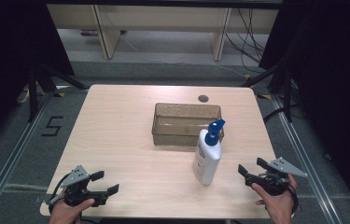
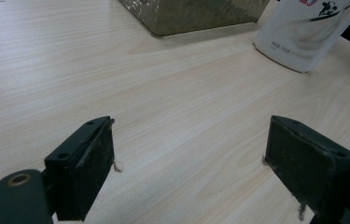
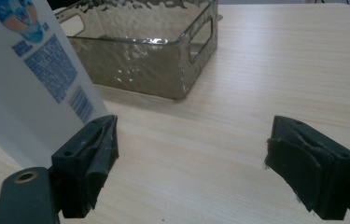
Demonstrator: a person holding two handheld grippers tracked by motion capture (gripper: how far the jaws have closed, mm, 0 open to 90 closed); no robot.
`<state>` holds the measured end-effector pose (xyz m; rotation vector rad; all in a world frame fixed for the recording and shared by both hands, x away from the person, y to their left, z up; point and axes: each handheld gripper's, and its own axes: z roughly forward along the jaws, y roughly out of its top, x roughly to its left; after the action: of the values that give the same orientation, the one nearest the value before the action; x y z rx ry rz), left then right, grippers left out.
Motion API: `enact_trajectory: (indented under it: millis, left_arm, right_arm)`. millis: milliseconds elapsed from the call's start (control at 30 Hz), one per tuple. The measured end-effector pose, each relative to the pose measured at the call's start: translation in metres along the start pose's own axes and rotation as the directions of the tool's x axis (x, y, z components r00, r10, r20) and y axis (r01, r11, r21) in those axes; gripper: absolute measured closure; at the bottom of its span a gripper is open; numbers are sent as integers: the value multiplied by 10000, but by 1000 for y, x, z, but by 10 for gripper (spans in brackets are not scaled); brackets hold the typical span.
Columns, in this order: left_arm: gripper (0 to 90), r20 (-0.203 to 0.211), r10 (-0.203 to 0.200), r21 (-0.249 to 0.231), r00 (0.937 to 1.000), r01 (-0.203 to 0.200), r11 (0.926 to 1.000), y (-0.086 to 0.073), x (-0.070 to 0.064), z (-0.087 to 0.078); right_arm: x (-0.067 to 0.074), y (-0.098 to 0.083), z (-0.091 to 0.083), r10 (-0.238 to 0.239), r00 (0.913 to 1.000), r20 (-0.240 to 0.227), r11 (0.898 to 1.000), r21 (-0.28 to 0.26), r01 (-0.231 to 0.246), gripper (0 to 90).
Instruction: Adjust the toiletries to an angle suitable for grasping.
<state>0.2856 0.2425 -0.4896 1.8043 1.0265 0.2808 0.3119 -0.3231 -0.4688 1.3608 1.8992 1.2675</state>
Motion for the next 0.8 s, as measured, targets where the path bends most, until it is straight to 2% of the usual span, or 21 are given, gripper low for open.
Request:
enact_trajectory:
  millis: [33,100,133,200,233,267,300,333,367,467,500,533,567,600,633,667,733,767,800]
  left_arm:
    - [151,-66,26,25,10000,-25,10000,0,0,-1]
    - [151,-86,-19,-29,10000,19,10000,0,0,0]
    - [151,-95,0,-7,10000,0,10000,0,0,-1]
    - [151,-111,-92,-70,9999,91,9999,0,0,0]
    - [151,-111,-92,-70,9999,91,9999,0,0,0]
    - [151,-109,3,34,9999,-3,10000,0,0,-1]
    - [151,-117,-33,26,9999,34,10000,0,0,0]
    - [151,-96,-22,54,10000,23,10000,0,0,0]
    - [151,-96,-22,54,10000,23,10000,0,0,0]
    - [151,-72,-19,39,10000,19,10000,0,1,0]
    - [151,-75,-48,14,10000,48,10000,0,0,0]
    - [151,-112,-55,30,9999,55,10000,0,0,0]
    - [151,-114,-45,36,9999,45,10000,0,0,0]
    - [151,-86,-27,46,10000,28,10000,0,0,0]
    - [151,-86,-27,46,10000,28,10000,0,0,0]
    - [151,-115,-30,64,9999,31,10000,0,0,0]
    - [151,-121,-30,79,9999,31,10000,0,0,0]
    - [151,-139,-40,85,9999,42,10000,0,0,0]
    - [152,-133,-47,108,9999,48,9999,0,0,0]
  right_arm:
    - [2,1,-1,229,9996,-186,9996,-141,-232,168]
    - [2,2,-1,181,9996,-208,9996,-195,-185,168]
    - [3,3,-3,195,9994,-299,9998,-2,-195,168]
    - [4,5,-4,140,9996,-240,9998,-122,-143,168]
    - [7,5,-3,406,9986,-327,9989,-207,-413,168]
    - [5,6,-4,3,9999,-170,9997,-261,-8,168]
    - [5,6,-4,3,9999,-170,9997,-261,-8,168]
    - [8,8,-5,159,9988,-471,9988,-450,-180,169]
    - [10,9,-5,245,9986,-459,9988,-422,-264,169]
    - [12,12,-8,34,9988,-492,9992,-399,-54,169]
    - [16,13,-8,292,9982,-517,9988,-388,-312,169]
    - [15,14,-8,78,9978,-657,9985,-530,-113,169]
    - [16,15,-9,106,9985,-531,9984,-557,-136,169]
    - [17,16,-10,90,9980,-619,9977,-668,-132,170]
    - [20,17,-13,332,9980,-535,9982,-479,-358,171]
    - [19,18,-13,-23,9984,-572,9977,-680,-16,172]
    - [19,19,-13,-191,9983,-542,9968,-788,148,172]
    - [23,20,-15,37,9983,-578,9975,-702,-78,174]
    - [23,21,-15,-66,9976,-695,9971,-764,12,175]
